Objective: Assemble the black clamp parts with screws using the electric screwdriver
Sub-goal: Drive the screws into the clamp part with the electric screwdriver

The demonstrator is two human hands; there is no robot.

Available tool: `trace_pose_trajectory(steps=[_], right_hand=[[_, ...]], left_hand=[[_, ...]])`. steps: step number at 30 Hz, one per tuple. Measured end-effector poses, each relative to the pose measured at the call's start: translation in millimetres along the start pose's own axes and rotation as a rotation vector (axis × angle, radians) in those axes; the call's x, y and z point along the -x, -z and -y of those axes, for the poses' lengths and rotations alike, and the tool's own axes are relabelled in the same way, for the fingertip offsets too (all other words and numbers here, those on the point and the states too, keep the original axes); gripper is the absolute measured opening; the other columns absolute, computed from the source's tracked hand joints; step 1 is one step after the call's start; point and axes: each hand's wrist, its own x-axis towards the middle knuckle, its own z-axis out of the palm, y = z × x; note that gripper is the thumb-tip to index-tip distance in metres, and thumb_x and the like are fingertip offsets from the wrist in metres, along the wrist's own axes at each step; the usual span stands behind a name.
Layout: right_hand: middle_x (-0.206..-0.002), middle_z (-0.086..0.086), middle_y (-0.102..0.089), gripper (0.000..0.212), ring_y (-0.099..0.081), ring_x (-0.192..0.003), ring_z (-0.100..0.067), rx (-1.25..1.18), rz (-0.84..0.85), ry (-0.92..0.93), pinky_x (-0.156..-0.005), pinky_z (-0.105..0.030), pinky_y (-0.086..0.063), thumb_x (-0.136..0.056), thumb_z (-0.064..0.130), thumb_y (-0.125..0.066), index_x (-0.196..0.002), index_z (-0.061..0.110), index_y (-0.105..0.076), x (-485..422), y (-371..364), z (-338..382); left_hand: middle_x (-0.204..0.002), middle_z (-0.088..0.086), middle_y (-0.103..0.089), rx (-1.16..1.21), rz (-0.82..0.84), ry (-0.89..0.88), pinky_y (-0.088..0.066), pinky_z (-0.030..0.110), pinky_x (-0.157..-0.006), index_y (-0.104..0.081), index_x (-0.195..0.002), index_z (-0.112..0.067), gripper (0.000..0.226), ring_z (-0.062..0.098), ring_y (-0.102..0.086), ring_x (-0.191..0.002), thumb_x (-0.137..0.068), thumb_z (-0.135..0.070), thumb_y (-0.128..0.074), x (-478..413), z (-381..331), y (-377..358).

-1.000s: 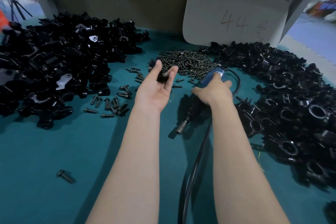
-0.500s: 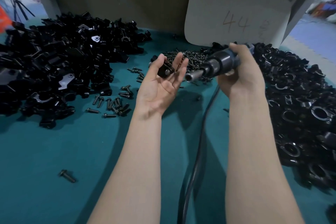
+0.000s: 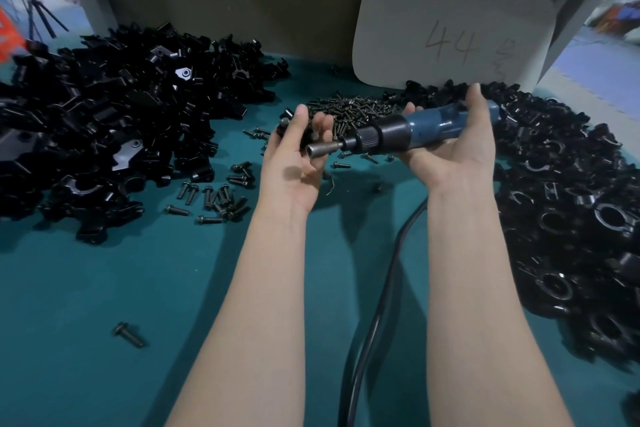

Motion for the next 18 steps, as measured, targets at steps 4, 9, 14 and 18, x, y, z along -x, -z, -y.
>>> trace_pose_trajectory(steps=[4, 9, 14, 18], right_hand=[[-0.113, -0.016, -0.059, 0.047, -0.063, -0.096, -0.028, -0.01, -0.071, 0.019, -0.064, -0.043, -0.057, -0.084, 0.039, -0.07, -0.117, 0.011, -0.051, -5.5, 1.5, -3.0], [-0.103, -0.011, -0.059, 0.039, -0.062, -0.091, -0.025, -0.076, -0.165, 0.099, -0.081, -0.044, -0.055, -0.086, 0.034, -0.068, -0.115, 0.013, -0.053, -12.5, 6.2, -4.4], [-0.127, -0.007, -0.054, 0.06, -0.056, -0.102, -0.022, 0.022, -0.109, 0.179, -0.094, -0.036, -0.049, -0.09, 0.044, -0.057, -0.139, 0.013, -0.043, -20.4, 17.4, -8.7], [-0.139, -0.008, -0.051, 0.061, -0.057, -0.103, -0.022, 0.029, -0.123, 0.2, -0.099, -0.038, -0.047, -0.09, 0.045, -0.058, -0.14, 0.014, -0.043, -26.7, 19.0, -8.9]], left_hand=[[-0.074, 0.0, -0.057, -0.34, -0.174, -0.18, -0.048, 0.015, -0.045, -0.05, -0.083, -0.014, 0.018, 0.006, -0.059, -0.051, -0.093, -0.02, -0.063, -3.6, 8.7, -0.6], [-0.079, -0.001, -0.054, -0.596, -0.262, -0.27, -0.05, 0.016, -0.052, -0.047, -0.085, -0.013, 0.017, 0.006, -0.052, -0.05, -0.095, -0.015, -0.061, -10.6, 15.0, 6.7], [-0.089, 0.002, -0.054, -0.774, -0.263, -0.242, -0.056, 0.025, -0.074, -0.041, -0.091, -0.016, 0.019, -0.007, -0.056, -0.041, -0.096, -0.009, -0.058, -14.8, 17.1, 11.1], [-0.079, -0.005, -0.056, -0.853, -0.237, -0.261, -0.057, 0.034, -0.081, -0.044, -0.099, -0.015, 0.013, 0.002, -0.061, -0.055, -0.097, -0.007, -0.054, -14.6, 20.3, 9.7]])
